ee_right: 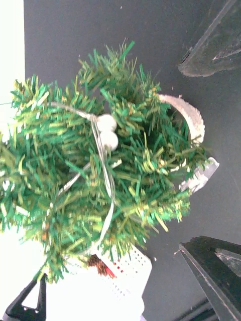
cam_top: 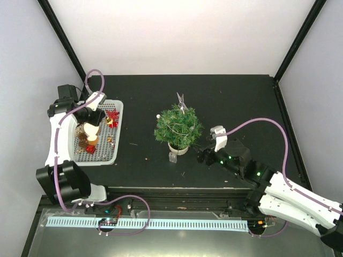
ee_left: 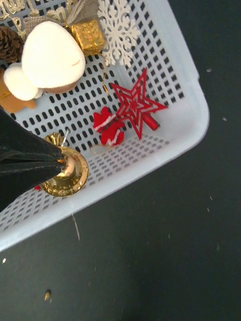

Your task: Decorate the small christmas tree

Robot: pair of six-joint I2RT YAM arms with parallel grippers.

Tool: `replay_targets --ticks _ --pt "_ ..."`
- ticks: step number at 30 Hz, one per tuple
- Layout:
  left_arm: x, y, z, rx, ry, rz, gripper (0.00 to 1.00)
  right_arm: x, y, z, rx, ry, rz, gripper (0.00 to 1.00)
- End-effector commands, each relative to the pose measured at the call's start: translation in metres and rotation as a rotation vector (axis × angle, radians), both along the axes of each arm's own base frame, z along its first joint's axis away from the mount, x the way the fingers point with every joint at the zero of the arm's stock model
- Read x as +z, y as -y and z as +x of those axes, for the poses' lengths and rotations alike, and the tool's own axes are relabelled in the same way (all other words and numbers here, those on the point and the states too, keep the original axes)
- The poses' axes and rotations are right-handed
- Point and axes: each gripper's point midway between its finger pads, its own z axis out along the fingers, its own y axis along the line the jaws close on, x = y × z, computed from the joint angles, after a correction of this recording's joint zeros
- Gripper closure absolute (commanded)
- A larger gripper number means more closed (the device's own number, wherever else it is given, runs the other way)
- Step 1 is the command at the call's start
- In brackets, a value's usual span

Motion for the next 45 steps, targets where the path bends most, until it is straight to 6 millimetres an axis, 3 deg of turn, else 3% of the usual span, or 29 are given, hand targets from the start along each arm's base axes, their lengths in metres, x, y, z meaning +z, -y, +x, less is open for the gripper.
replay_targets --ticks 1,6,10,18,25,31,42,45 --pt "0.043 0.033 -0.03 -0.142 0.035 -0.074 0.98 0.021 -0.012 -0.016 0.099 0.051 0.041 0.13" --pt "0.074 0.065 -0.061 -0.261 0.095 -0.105 0.98 0.029 -0.02 -0.03 0.154 0.06 0.058 0.15" --pt "0.084 0.09 -0.078 -0.34 0.113 -0.074 0.98 0.032 -0.023 -0.037 0.161 0.071 0.037 0.16" --pt "0.098 0.138 -0.098 -0.469 0.124 -0.079 0.98 0.033 -0.004 -0.037 0.073 0.084 0.022 0.15" --pt "0.081 0.182 -0.111 -0.589 0.071 -0.068 0.99 0.023 0.0 -0.037 0.055 0.07 0.018 0.15" --pt "0.055 0.203 -0.11 -0.629 0.031 -0.027 0.98 0.017 0.001 -0.035 0.043 0.07 0.015 0.15" --pt "0.055 0.243 -0.131 -0.813 0.004 -0.011 0.98 0.009 -0.002 -0.033 0.044 0.069 -0.001 0.14" --pt "0.047 0.25 -0.124 -0.824 -0.022 0.028 0.98 0.008 -0.002 -0.033 0.043 0.072 0.002 0.14"
